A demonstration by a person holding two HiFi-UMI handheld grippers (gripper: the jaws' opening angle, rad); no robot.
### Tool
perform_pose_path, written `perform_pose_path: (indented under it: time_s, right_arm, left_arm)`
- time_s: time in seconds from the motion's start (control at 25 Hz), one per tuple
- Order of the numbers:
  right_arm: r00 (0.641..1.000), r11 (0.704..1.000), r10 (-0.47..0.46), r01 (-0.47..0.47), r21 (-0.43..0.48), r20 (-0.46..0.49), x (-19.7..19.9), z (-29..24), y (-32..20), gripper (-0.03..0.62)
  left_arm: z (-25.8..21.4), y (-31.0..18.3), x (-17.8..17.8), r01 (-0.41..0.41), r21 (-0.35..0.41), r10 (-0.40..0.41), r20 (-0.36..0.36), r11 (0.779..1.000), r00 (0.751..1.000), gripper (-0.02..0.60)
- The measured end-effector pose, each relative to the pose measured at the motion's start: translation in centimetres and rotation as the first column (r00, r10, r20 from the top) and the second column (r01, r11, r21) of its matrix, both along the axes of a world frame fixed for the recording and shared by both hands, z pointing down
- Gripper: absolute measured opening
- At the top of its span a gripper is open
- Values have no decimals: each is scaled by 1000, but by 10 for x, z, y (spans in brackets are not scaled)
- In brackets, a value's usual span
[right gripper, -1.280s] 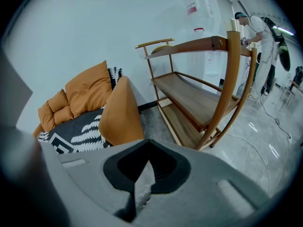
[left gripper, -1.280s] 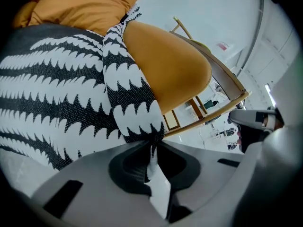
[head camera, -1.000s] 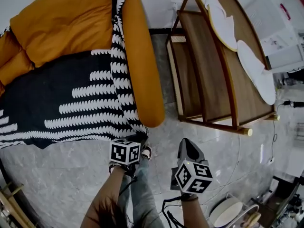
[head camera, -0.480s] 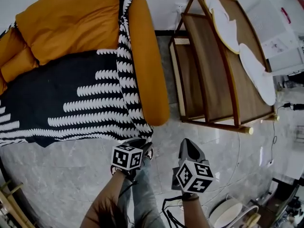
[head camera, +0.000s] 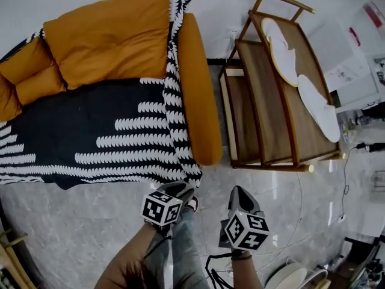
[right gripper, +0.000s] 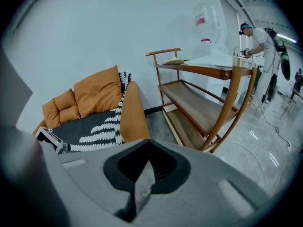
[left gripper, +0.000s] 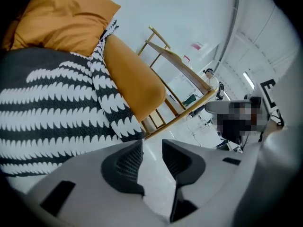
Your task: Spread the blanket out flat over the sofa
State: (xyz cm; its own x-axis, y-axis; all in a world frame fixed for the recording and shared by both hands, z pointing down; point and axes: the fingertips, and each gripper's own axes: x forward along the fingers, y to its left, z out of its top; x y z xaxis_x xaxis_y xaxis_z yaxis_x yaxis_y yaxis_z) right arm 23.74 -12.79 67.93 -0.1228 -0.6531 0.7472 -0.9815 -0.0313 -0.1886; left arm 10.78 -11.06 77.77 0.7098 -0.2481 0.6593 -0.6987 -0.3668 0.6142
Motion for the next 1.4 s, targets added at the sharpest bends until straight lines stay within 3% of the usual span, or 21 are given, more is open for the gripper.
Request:
perform_pose_path:
  time_s: [0.12, 0.36, 0.56, 0.8, 1.12, 1.4]
  right_arm:
    - [1000, 999, -8, 8, 40, -6, -15, -18, -4, 5]
    - [1000, 999, -11, 12, 42, -7, -35, -66, 21, 5]
    - [1000, 995, -22, 22, 97, -3, -51, -119, 19, 5]
    - [999, 984, -30, 32, 177, -15, -63, -200, 14, 5]
    - [999, 956, -42, 48, 289, -29, -73, -294, 14, 5]
    - [996, 926, -88, 94, 366, -34, -87, -354, 24, 5]
  left_arm:
    - [-32, -17, -21, 13, 69, -14, 6, 998, 1000, 127]
    - [-116, -11, -65, 56, 136, -62, 42, 989, 997, 127]
    - [-199, -15, -104, 86, 275, -119, 106, 958, 987, 127]
    - [-296, -14, -140, 150, 419, -233, 154, 896, 960, 95]
    - [-411, -4, -181, 281, 548, -383, 78, 788, 921, 27]
    - [-476, 9, -216, 364, 617, -475, 18, 698, 880, 8]
